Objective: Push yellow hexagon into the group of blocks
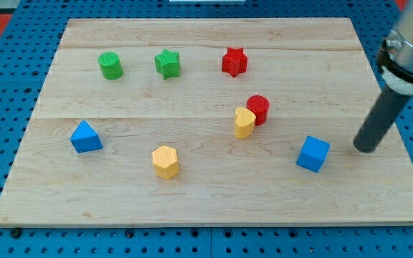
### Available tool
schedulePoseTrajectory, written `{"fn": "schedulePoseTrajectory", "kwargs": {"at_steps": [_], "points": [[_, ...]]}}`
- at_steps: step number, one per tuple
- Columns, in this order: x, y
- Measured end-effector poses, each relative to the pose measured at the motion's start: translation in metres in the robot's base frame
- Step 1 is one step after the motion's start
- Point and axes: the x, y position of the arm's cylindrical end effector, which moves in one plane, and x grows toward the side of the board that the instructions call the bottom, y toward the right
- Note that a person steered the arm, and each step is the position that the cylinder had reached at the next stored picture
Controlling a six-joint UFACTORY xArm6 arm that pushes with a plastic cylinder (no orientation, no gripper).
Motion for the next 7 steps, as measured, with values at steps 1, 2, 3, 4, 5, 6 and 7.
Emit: {"fn": "schedulePoseTrajectory", "kwargs": {"at_steps": [1,2,3,4,5,6,7], "points": [[0.016,-0.06],[-0.002,-0.124],[0.003,-0.128],[0.037,-0.121],[0.036,-0.167],[0.046,-0.215],[0.064,-0.31]]}}
